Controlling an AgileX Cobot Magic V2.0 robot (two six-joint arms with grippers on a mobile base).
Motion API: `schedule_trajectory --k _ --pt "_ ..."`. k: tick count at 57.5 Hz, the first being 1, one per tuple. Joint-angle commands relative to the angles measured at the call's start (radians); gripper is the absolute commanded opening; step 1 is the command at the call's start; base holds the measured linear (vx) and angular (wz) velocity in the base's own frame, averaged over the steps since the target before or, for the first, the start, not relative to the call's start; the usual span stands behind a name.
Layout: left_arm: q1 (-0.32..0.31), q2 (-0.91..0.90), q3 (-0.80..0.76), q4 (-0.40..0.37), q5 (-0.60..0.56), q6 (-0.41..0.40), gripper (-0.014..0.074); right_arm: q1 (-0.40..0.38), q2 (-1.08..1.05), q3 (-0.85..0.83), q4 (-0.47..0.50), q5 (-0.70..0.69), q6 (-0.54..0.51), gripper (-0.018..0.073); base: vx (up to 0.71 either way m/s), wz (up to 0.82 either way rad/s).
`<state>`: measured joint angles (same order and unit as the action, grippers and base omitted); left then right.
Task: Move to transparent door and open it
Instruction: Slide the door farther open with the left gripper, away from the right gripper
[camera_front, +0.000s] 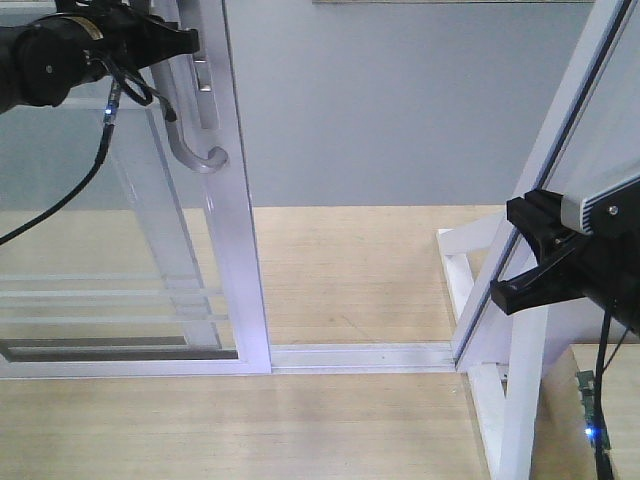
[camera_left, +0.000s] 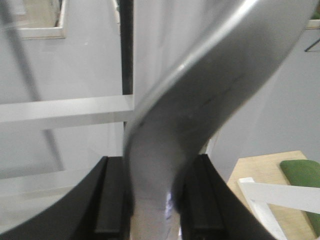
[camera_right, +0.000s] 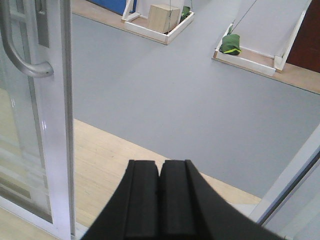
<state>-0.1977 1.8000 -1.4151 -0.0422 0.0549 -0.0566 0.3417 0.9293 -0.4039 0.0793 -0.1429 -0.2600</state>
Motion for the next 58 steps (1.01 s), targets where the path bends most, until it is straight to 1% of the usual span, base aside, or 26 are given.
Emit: schedule_trajectory --k 1,13,19,28,35,40,43,46,58 --pt "0.029 -0.072 -0.04 -0.002 -0.146 0.004 0.0 0.0 -0.014 -0.029 -0.002 -0.078 -0.009 0.0002 0.0 0.0" --pt "0.053 -0.072 -0.04 -0.002 -0.133 0.004 0.0 0.0 -0.014 -0.029 -0.002 -0.078 -0.009 0.0002 0.0 0.0" --pt "0.065 -0.083 -0.039 -0.001 -0.106 0.006 0.0 0.0 -0.014 -0.029 -0.002 -0.076 -0.009 0.0002 0.0 0.01" --pt "0.093 -0.123 -0.039 0.035 -0.07 0.015 0.0 0.0 -0.014 -0.029 -0.002 -0.068 -0.009 0.0002 0.0 0.0" --pt "0.108 -0.168 -0.039 0.035 0.018 0.057 0.0 0.0 -0.014 -0.029 -0.002 -0.054 -0.009 0.0002 0.0 0.0" --pt "0.108 -0.198 -0.037 0.035 0.101 0.109 0.0 0.0 -0.014 -0.029 -0.002 -0.051 -0.009 0.0002 0.0 0.0" --pt "0.108 -0.22 -0.019 0.035 0.123 0.141 0.0 0.0 -0.016 -0.029 -0.002 -0.051 -0.009 0.0002 0.0 0.0" --pt "0.108 -0.244 0.01 0.033 0.12 0.154 0.0 0.0 -0.016 -0.029 -0.002 -0.051 -0.007 0.0002 0.0 0.0" --pt "0.106 -0.398 0.203 0.03 0.097 0.154 0.0 0.0 -0.028 -0.029 0.006 -0.05 0.001 0.0002 0.0 0.0"
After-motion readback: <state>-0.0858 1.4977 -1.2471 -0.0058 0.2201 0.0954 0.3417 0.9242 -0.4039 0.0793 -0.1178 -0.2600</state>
